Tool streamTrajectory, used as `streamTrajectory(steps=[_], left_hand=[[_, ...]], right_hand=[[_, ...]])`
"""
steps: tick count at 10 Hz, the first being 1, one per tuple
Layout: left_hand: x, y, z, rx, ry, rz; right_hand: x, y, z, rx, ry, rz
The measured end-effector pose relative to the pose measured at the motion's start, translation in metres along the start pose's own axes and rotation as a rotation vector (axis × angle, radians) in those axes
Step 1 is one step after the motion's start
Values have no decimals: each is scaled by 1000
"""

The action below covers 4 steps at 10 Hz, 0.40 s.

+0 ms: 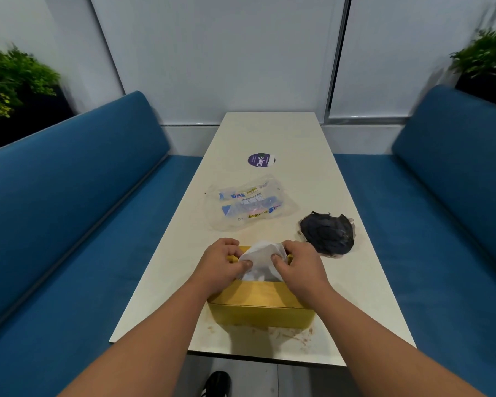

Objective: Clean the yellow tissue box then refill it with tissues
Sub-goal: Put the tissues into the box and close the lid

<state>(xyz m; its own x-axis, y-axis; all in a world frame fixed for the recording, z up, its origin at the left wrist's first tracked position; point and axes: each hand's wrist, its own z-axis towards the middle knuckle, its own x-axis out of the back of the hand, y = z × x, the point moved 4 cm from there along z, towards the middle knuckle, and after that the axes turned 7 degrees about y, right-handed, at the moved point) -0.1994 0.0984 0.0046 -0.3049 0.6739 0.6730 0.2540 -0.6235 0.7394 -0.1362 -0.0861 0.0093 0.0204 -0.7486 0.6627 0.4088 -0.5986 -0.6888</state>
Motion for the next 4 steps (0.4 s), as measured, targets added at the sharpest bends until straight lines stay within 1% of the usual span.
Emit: streamTrajectory(steps=[2, 3, 4], left_hand=[[1, 1, 1, -9, -2, 15], [2, 3, 2, -2, -44, 70], [11, 11, 5, 38, -149, 113]], right_hand=[[-1, 1, -1, -17, -14, -11], [1, -2, -1, -28, -43, 10], [11, -9, 3, -55, -119, 50]])
